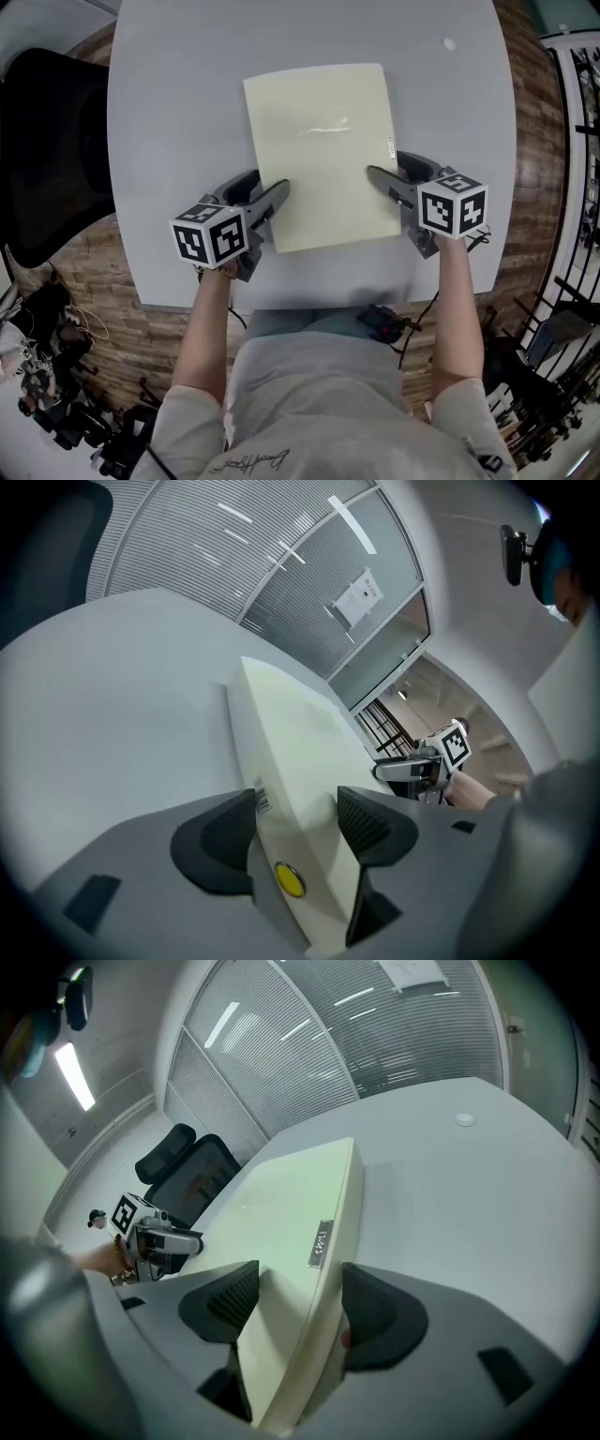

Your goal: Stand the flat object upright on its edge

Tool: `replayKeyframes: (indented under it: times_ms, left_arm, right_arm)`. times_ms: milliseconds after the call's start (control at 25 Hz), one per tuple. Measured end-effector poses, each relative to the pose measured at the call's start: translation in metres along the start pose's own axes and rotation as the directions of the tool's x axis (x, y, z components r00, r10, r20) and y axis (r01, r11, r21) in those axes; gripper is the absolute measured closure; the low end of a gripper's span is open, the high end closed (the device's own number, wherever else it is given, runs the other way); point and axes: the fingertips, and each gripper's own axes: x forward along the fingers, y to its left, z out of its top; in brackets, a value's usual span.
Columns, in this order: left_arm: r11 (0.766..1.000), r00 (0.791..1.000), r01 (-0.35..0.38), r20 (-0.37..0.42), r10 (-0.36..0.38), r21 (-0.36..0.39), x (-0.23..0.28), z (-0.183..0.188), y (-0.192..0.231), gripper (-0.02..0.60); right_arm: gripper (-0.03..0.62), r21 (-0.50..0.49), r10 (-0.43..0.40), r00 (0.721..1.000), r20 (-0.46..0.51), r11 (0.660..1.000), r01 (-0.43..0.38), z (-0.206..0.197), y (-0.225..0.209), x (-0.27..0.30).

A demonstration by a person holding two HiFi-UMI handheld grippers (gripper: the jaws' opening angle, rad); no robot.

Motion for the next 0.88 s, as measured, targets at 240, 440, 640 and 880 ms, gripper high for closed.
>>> replayKeyframes:
  times_ms: [240,440,640,880]
  left_arm:
    - [0.999,1.000,0.017,-0.001,-0.017,-0.030,-0.0002,0.0009,-0.0001,0.298]
    - [0.999,1.000,0.009,0.012,-0.009,-0.033,-0.0013,0.0016,0.0003,0.306]
    - [1.000,1.000,0.007,-0.006,-0.008,-0.023,-0.0016,0.0038,-0.0019,0.316]
    - [1.000,1.000,0.013,-0.010,-0.014,-0.023,0.0004,0.0070,-0.0042,0.325]
  right_arm:
    - [0.307,0.003,-0.007,1.000,-0.009,1.000,0.007,0.0017,0.0003,-0.0016]
    - [0.316,0.009,-0.009,1.000,0.001,1.000,0.009,0.0027,0.0003,-0.0006]
    - [0.324,0.019,-0.024,1.000,-0.009,1.000,0.024,0.0033,0.0015,-0.0016]
    - [0.331,0.037,-0.022,1.000,0.002,0.999,0.022,0.0037,0.0006,-0.0042]
